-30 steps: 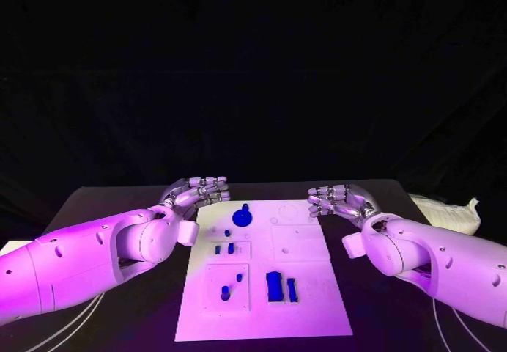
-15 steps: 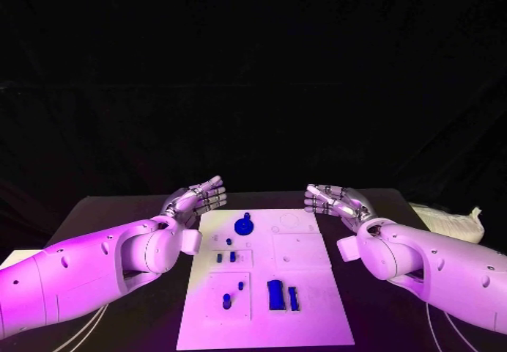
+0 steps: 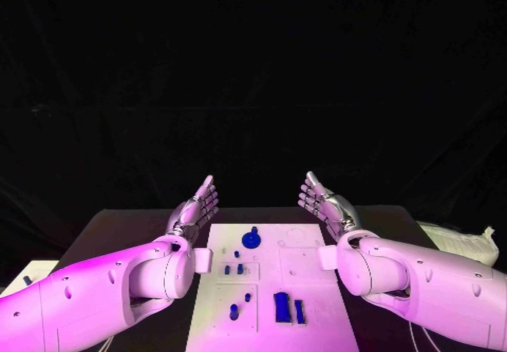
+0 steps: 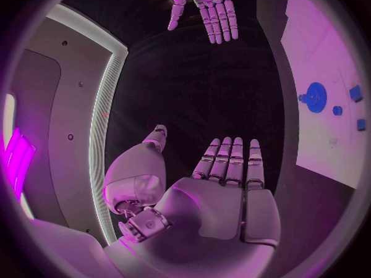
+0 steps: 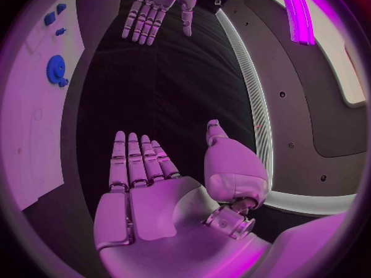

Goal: Assemble the parts on the task board

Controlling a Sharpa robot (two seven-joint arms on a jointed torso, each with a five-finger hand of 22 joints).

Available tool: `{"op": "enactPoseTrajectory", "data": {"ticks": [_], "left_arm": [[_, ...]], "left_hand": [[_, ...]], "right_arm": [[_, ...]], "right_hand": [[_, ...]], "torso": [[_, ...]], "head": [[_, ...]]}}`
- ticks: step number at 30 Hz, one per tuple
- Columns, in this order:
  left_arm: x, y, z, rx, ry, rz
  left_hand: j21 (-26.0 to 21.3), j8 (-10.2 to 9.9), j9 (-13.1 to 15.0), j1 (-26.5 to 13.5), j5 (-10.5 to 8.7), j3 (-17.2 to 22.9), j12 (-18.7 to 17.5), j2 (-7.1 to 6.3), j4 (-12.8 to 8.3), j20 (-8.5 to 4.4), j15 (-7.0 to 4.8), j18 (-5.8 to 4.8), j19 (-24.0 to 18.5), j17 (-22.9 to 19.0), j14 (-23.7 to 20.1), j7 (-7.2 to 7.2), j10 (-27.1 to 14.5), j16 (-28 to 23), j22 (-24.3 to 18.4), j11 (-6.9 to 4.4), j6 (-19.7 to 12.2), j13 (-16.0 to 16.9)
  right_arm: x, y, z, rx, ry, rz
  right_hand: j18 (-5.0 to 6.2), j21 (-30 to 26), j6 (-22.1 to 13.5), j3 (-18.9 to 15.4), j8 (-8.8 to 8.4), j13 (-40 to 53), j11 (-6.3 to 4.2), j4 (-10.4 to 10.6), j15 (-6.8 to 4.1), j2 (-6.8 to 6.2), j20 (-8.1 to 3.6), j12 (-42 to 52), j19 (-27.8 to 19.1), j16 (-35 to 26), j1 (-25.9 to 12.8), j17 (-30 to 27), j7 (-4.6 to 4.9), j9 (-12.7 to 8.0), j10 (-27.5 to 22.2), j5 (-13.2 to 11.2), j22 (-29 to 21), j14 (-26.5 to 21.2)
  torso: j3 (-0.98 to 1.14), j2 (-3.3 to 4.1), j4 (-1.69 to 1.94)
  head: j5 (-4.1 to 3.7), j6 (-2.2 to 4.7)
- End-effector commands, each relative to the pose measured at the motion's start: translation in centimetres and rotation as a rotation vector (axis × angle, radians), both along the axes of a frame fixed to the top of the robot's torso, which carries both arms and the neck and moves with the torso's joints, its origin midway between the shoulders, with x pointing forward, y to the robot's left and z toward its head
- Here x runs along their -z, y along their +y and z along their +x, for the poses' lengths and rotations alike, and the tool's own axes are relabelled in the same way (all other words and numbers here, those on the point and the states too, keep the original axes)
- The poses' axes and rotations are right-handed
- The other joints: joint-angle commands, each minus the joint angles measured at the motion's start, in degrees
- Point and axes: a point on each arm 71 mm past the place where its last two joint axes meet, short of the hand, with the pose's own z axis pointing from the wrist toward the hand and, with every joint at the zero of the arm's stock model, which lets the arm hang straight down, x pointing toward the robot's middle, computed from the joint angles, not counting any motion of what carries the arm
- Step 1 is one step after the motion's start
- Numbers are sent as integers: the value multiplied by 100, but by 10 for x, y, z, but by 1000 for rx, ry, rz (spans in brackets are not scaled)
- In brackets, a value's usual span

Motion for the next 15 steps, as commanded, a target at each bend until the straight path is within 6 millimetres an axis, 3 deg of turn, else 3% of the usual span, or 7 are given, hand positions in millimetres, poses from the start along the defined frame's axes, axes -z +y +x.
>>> {"op": "enactPoseTrajectory", "data": {"ticks": [1,9,10,13,14,15], "left_arm": [[-7,1,-2,-81,-91,84],[-7,0,-2,-84,-93,87],[-7,0,-2,-84,-93,87],[-7,0,-2,-84,-93,87],[-7,0,-2,-84,-93,87],[-7,0,-2,-84,-93,87]], "left_hand": [[-35,-38,-15,-979,-37,-322,-32,33,-2,-546,-50,-531,-571,-21,-731,-197,-778,-194,-349,-82,-725,-12],[-35,-38,-15,-1537,-37,-508,-32,33,-2,-546,-50,-531,-885,-21,-1147,-197,-1225,-194,-549,-82,-1138,-12],[-35,-38,-15,-1594,-37,-527,-32,33,-2,-546,-50,-531,-924,-21,-1187,-197,-1268,-194,-568,-82,-1179,-12],[-35,-38,-15,-1777,-37,-581,-32,33,-2,-546,-50,-531,-1031,-21,-1325,-197,-1414,-194,-634,-82,-1317,-12],[-35,-38,-15,-1824,-37,-990,-32,33,-2,-546,-50,-531,-1059,-21,-1360,-197,-1450,-194,-652,-82,-1348,-12],[-35,-38,-15,-1869,-37,-990,-32,33,-2,-546,-50,-531,-1084,-21,-1393,-197,-1489,-194,-1067,-82,-1384,-12]], "right_arm": [[-3,-5,-2,109,-25,4],[-3,-5,-2,110,-25,4],[-3,-5,-2,110,-25,4],[-3,-5,-2,110,-25,4],[-3,-5,-2,110,-25,4],[-3,-5,-2,110,-25,4]], "right_hand": [[-349,-555,-715,-11,-40,-14,-38,-77,-9,-4,-144,-37,-753,-35,-1100,-45,-168,-122,-823,-77,-280,-878],[-349,-555,-1117,-11,-40,-14,-38,-77,-9,-4,-144,-37,-1183,-35,-1723,-45,-168,-122,-1289,-77,-437,-1375],[-349,-555,-1164,-11,-40,-14,-38,-77,-9,-4,-144,-37,-1229,-35,-1790,-45,-168,-122,-1340,-77,-850,-1429],[-349,-555,-1294,-11,-40,-14,-38,-77,-9,-4,-144,-37,-1370,-35,-1991,-45,-168,-122,-1494,-77,-850,-1592],[-349,-555,-1328,-11,-40,-14,-38,-77,-9,-4,-144,-37,-1402,-35,-2042,-45,-168,-122,-1528,-77,-850,-1633],[-349,-555,-1361,-11,-40,-14,-38,-77,-9,-4,-144,-37,-1435,-35,-2094,-45,-168,-122,-1568,-77,-850,-1676]], "torso": [[5,-17,22],[5,-17,22],[5,-17,22],[5,-17,22],[5,-17,22],[5,-17,22]], "head": [[-3,2],[-3,2],[-3,2],[-3,2],[-3,2],[-3,2]]}}
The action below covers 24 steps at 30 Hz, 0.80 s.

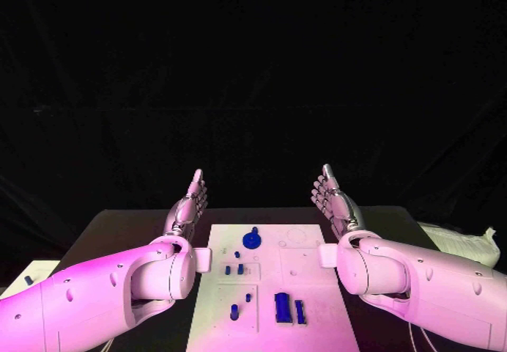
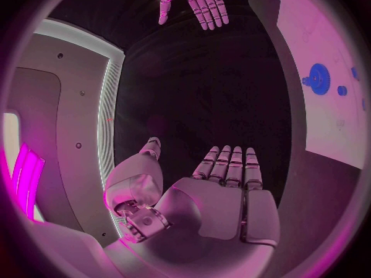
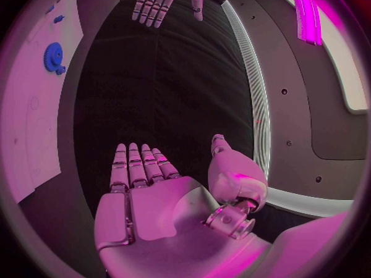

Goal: Assemble the parts on the task board

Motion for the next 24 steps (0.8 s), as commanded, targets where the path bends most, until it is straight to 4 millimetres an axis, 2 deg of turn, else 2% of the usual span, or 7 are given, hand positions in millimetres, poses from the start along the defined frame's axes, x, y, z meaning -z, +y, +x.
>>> {"op": "enactPoseTrajectory", "data": {"ticks": [1,14,15,16,17,19,24], "left_arm": [[-3,-1,0,-7,-37,16],[-3,-1,0,-7,-37,16],[-3,-1,0,-7,-37,16],[-3,-1,0,-7,-37,16],[-3,-1,0,-7,-37,16],[-3,-1,0,-7,-37,16],[-3,-1,0,-7,-37,16]], "left_hand": [[-35,-38,-6,-512,-37,-536,-33,2,0,-47,-4,-86,-302,-7,-384,-14,-406,-38,-570,-9,-378,-6],[-35,-38,-6,-946,-37,-536,-33,2,0,-47,-4,-86,-541,-7,-701,-14,-745,-38,-570,-9,-689,-6],[-35,-38,-6,-954,-37,-536,-33,2,0,-47,-4,-86,-943,-7,-715,-14,-758,-38,-570,-9,-711,-6],[-35,-38,-6,-1138,-37,-536,-33,2,0,-47,-4,-86,-943,-7,-1191,-14,-1268,-38,-570,-9,-1180,-6],[-35,-38,-6,-1602,-37,-536,-33,2,0,-47,-4,-86,-943,-7,-1191,-14,-1268,-38,-570,-9,-1180,-6],[-35,-38,-6,-1602,-37,-536,-33,2,0,-47,-4,-86,-943,-7,-1191,-14,-1268,-38,-570,-9,-1180,-6],[-35,-38,-6,-1602,-37,-536,-33,2,0,-47,-4,-86,-943,-7,-1191,-14,-1268,-38,-570,-9,-1180,-6]], "right_arm": [[-2,0,0,11,-20,0],[-2,0,0,11,-20,0],[-2,0,0,11,-20,0],[-2,0,0,11,-20,0],[-2,0,0,11,-20,0],[-2,0,0,11,-20,0],[-2,0,0,11,-20,0]], "right_hand": [[-122,-67,-373,5,-40,-8,-2,-30,-3,-1,-13,-37,-400,-35,-576,-8,-16,-14,-432,-29,-284,-458],[-122,-67,-681,5,-40,-8,-2,-30,-3,-1,-13,-37,-728,-35,-1059,-8,-16,-14,-793,-29,-284,-844],[-122,-67,-696,5,-40,-8,-2,-30,-3,-1,-13,-37,-743,-35,-1083,-8,-16,-14,-813,-29,-284,-867],[-122,-67,-727,5,-40,-8,-2,-30,-3,-1,-13,-37,-769,-35,-1121,-8,-16,-14,-844,-29,-284,-896],[-122,-67,-1158,5,-40,-8,-2,-30,-3,-1,-13,-37,-1231,-35,-1226,-8,-16,-14,-919,-29,-284,-981],[-122,-67,-1158,5,-40,-8,-2,-30,-3,-1,-13,-37,-1231,-35,-1788,-8,-16,-14,-1338,-29,-284,-1421],[-122,-67,-1158,5,-40,-8,-2,-30,-3,-1,-13,-37,-1231,-35,-1788,-8,-16,-14,-1338,-29,-284,-1421]], "torso": [[-1,-1,1],[-1,-1,1],[-1,-1,1],[-1,-1,1],[-1,-1,1],[-1,-1,1],[-1,-1,1]], "head": [[1,0],[1,0],[1,0],[1,0],[1,0],[1,0],[1,0]]}}
